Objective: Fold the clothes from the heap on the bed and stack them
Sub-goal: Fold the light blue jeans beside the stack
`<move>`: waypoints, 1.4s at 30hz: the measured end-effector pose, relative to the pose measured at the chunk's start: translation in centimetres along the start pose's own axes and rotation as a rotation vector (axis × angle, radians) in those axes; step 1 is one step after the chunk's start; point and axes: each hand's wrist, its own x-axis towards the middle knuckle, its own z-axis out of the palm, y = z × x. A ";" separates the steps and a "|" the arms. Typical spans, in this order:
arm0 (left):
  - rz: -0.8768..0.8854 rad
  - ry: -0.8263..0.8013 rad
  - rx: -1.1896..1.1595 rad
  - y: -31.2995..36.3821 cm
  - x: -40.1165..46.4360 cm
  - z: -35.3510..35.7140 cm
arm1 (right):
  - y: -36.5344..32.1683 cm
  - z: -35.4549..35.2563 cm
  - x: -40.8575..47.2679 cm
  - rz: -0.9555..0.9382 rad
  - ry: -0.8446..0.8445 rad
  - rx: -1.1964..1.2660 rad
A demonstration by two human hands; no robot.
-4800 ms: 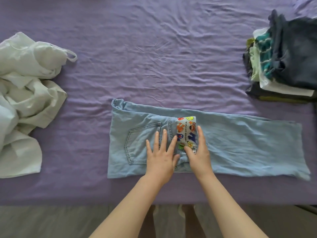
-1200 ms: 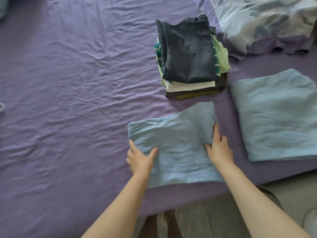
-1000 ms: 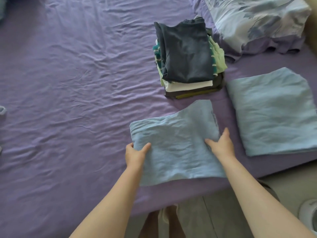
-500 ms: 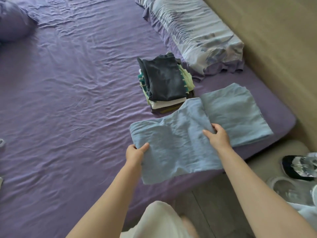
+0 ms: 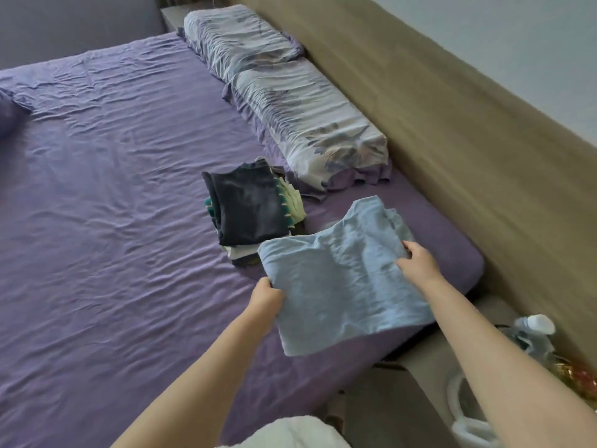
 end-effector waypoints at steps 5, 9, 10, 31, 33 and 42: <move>0.035 0.019 -0.033 1.9 1.6 6.9 | 2.7 -4.4 4.7 -0.037 0.031 -0.127; 0.037 0.084 -0.097 2.2 3.5 11.5 | 4.7 -6.3 8.5 -0.069 0.028 -0.197; 0.035 0.101 -0.098 2.0 4.1 12.3 | 5.1 -6.5 9.3 -0.067 0.025 -0.208; -0.023 0.123 0.524 -2.2 -0.8 9.6 | 2.4 4.5 3.6 -0.429 -0.422 -0.730; -0.015 0.146 0.594 -2.6 -2.7 7.6 | 0.8 5.9 1.1 -0.508 -0.430 -0.791; -0.069 0.365 0.572 -7.2 -11.4 -5.2 | -7.5 13.6 -11.7 -0.900 -0.453 -0.892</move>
